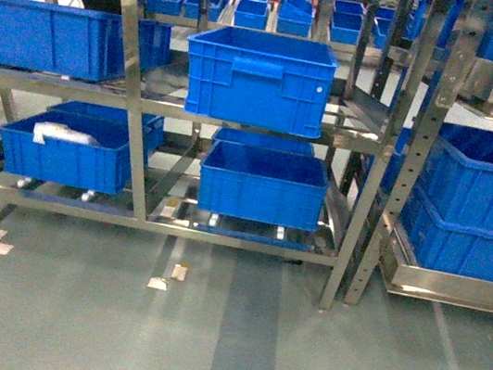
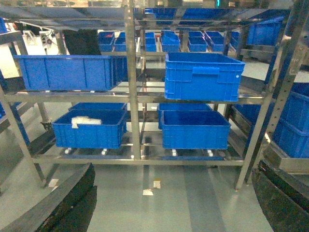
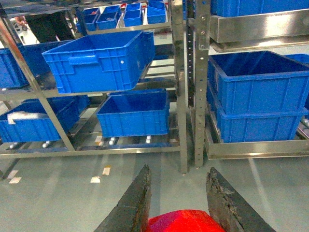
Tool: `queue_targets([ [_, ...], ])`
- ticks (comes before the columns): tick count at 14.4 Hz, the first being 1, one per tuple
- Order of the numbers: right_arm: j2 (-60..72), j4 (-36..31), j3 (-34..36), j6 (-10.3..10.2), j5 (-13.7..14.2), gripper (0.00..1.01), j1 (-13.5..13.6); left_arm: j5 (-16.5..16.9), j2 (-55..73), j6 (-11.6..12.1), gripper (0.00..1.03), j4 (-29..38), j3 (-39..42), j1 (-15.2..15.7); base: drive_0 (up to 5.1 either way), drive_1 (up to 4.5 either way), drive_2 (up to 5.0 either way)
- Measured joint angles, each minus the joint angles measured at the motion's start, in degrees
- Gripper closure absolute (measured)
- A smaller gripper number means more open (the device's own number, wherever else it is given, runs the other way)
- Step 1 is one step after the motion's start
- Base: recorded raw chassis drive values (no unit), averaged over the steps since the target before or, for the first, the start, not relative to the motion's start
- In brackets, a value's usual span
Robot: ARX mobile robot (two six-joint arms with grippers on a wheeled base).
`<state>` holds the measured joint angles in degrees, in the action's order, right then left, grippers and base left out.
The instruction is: Pick red block from blue box to shelf
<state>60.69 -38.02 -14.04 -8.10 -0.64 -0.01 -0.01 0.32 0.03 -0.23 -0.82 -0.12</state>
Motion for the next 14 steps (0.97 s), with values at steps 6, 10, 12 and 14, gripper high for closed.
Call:
queue_targets([
  [6,-0.02,0.15,0.00,0.00,0.00,0.73,0.00,-0.02,0.00,0.00,0.05,-0.02,0.00,0.00,0.0,2.07,-2.1],
  [10,-0.02,0.02,0.00,0.00,-0.09,0.73,0.00,-0.02,0.00,0.00,0.05,0.00,0.00,0.00,-0.1,4.12,-4.2],
  [12,-0.02,-0.04,0.00,0.00,-0.20,0.73,0.00,-0.02,0.00,0.00,0.05,-0.02,0.00,0.00,0.0,4.20,-4.2],
  [14,-0.02,-0.02,0.00,0.00,-0.20,0.73,0.00,0.00,0.00,0.00,0.05,0.07,0.00,0.00,0.0,4.23,-4.2],
])
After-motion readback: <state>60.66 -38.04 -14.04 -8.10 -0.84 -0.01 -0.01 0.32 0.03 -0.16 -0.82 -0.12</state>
